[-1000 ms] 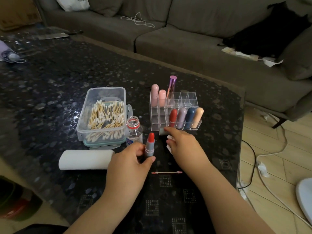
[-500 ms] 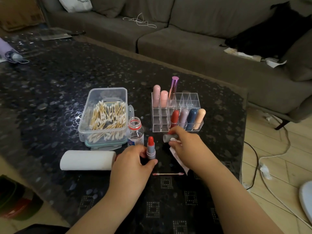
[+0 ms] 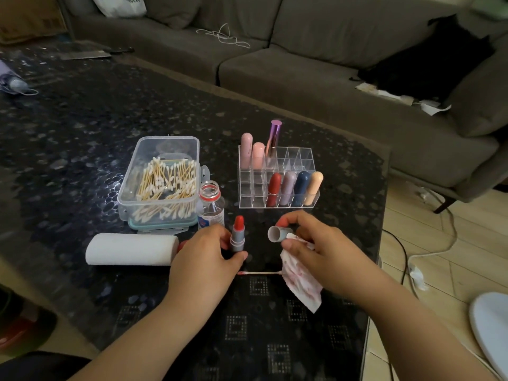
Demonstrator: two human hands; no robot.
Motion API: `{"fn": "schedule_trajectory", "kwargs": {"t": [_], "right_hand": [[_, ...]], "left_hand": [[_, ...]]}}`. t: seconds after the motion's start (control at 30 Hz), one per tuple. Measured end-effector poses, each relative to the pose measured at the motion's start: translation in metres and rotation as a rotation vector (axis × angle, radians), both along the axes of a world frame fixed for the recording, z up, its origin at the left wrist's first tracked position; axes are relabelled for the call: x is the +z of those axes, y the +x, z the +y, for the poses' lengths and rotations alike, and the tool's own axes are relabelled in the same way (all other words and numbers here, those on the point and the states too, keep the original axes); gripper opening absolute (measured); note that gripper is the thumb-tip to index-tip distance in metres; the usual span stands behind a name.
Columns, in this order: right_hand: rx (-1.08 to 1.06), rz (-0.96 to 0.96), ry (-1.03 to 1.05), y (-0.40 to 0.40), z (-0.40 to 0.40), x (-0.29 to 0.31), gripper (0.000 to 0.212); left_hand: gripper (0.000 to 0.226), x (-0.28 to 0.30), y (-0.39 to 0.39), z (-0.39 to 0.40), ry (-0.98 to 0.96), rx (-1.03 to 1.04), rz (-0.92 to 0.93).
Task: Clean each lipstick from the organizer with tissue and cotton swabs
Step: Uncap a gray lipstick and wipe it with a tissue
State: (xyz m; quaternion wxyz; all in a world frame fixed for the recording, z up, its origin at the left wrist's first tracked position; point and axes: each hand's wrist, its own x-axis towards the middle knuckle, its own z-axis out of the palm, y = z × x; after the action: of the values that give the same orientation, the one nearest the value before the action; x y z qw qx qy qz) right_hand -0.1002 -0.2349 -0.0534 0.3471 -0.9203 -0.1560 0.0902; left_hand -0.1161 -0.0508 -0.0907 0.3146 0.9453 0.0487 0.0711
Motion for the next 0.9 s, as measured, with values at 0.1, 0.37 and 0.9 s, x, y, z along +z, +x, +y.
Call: {"fn": "schedule_trajectory", "kwargs": {"t": [0.1,0.37,0.9], "right_hand": [[0.001,0.007,0.004,-0.005,-0.003,0.001,0.02],[0.0,0.028,-0.009,-0.015,-0.007,0.002,0.019],[0.025,0.13,0.177,-0.012,-0.002,0.002,0.016]], "left_hand": [[0.021,0.001,0.0,0.0,0.005,0.0,-0.008],[0.024,-0.002,-0.005,0.002,0.006,-0.024,-0.011],[0.04,0.002,-0.042,0.006,-0.264,0.039,-0.236]]}}
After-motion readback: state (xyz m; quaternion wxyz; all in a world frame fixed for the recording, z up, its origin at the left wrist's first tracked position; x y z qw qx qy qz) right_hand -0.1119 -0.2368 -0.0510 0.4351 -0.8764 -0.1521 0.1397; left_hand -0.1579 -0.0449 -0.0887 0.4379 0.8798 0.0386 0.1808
